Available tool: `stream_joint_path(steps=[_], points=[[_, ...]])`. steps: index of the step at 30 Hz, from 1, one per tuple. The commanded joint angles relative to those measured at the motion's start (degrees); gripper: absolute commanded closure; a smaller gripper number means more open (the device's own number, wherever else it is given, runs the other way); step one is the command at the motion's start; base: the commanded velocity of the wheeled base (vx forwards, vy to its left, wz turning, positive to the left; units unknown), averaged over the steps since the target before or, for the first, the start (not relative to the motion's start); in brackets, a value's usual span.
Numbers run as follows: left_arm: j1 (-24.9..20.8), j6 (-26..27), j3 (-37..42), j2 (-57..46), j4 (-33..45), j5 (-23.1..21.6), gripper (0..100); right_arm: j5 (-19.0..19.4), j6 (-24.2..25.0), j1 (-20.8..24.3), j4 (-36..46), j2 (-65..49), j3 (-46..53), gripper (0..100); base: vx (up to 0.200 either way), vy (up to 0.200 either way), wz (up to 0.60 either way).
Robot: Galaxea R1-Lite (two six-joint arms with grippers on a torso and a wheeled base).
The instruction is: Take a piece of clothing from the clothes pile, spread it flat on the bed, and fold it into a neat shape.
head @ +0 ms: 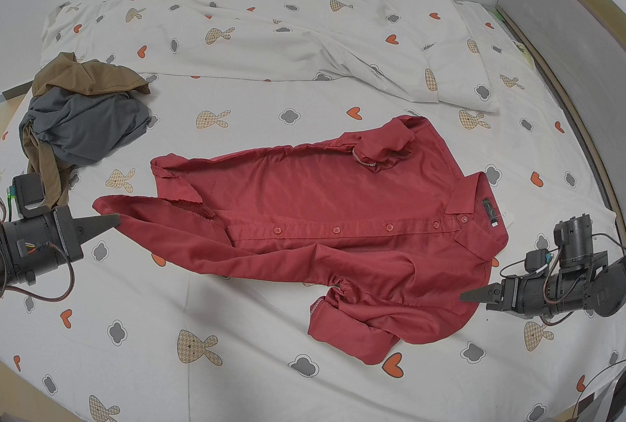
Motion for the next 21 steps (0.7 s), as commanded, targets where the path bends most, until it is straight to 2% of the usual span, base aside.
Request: stream_joint_path(steps=[1, 5, 6, 9, 14, 18, 19, 21], points=[[-0.1, 0.0, 0.1, 0.5, 0.0, 0.0, 100, 1.4, 0.1, 0.4, -4.9, 6.8, 4.4, 0, 0.000, 0.000, 0.00], [-0.1, 0.0, 0.2, 0.5, 0.0, 0.0, 100, 3.1, 1.4, 0.4, -7.4, 8.0, 5.3, 0, 0.000, 0.000, 0.00], [-0.2, 0.0, 0.3, 0.5, 0.0, 0.0, 100, 3.5, 4.7, 0.5, -9.3, 8.8, 5.1, 0, 0.000, 0.000, 0.00], [-0.3, 0.0, 0.4, 0.5, 0.0, 0.1, 100, 3.4, 8.3, 1.4, -14.1, 10.5, 5.2, 0, 0.000, 0.000, 0.00], [-0.3, 0.1, 0.5, 0.7, 0.0, 0.0, 100, 3.2, 10.0, 1.5, -23.0, 14.7, 5.4, 0, 0.000, 0.000, 0.00], [-0.3, 2.5, 0.9, 0.9, 0.0, 0.0, 100, 3.3, 10.9, 1.6, -25.8, 16.8, 4.9, 0, 0.000, 0.000, 0.00], [-0.3, 4.0, 1.7, 0.9, -0.1, 0.1, 100, 3.3, 10.9, 1.7, -26.6, 17.5, 5.0, 100, 0.000, 0.000, 0.00], [-0.3, 4.5, 2.0, 0.8, -0.1, 0.0, 100, 3.2, 11.0, 1.6, -26.7, 17.5, 5.1, 100, 0.000, 0.000, 0.00]])
